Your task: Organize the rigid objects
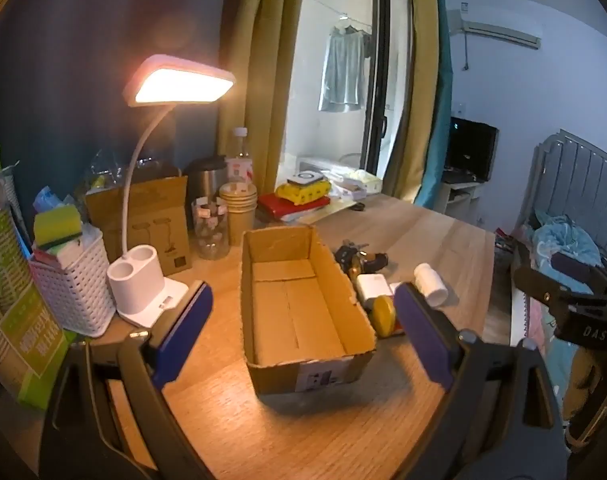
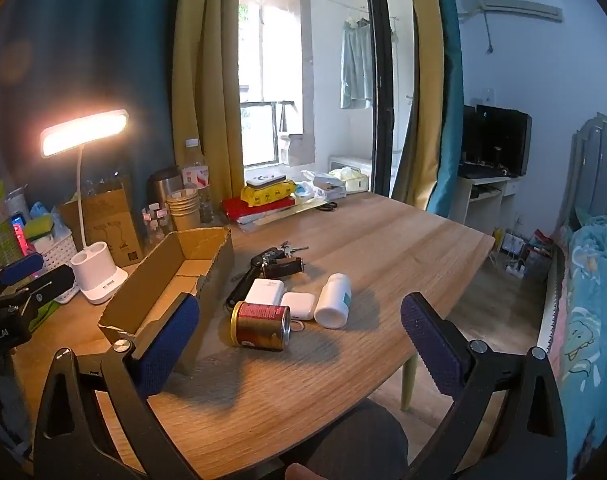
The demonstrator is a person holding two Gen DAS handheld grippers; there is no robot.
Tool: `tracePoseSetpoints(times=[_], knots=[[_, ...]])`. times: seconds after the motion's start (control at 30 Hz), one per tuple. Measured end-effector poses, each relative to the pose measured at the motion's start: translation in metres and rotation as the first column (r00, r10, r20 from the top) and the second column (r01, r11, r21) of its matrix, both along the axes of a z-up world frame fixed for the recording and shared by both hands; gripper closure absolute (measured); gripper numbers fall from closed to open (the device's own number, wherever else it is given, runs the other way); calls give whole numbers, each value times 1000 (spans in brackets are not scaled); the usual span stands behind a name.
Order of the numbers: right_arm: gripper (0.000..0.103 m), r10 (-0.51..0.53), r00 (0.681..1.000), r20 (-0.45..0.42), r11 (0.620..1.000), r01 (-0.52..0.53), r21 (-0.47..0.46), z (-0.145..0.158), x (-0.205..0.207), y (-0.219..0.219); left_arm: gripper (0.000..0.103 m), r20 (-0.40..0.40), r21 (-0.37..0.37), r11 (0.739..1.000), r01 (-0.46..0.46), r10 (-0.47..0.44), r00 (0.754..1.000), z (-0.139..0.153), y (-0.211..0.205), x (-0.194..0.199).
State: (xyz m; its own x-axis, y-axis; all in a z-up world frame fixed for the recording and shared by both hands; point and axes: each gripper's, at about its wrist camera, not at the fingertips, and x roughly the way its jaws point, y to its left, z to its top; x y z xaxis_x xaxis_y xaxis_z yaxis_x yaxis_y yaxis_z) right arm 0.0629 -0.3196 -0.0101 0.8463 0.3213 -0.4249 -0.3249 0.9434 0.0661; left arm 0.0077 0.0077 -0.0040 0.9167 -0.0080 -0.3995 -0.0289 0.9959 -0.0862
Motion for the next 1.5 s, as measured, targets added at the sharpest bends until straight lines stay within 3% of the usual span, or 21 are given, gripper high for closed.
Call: tracePoseSetpoints(times=[1.5], knots=[[1, 9, 1000, -4, 1000, -9, -7, -1, 1, 0, 10, 5, -8, 1000, 14, -14, 1000, 2, 0, -2]])
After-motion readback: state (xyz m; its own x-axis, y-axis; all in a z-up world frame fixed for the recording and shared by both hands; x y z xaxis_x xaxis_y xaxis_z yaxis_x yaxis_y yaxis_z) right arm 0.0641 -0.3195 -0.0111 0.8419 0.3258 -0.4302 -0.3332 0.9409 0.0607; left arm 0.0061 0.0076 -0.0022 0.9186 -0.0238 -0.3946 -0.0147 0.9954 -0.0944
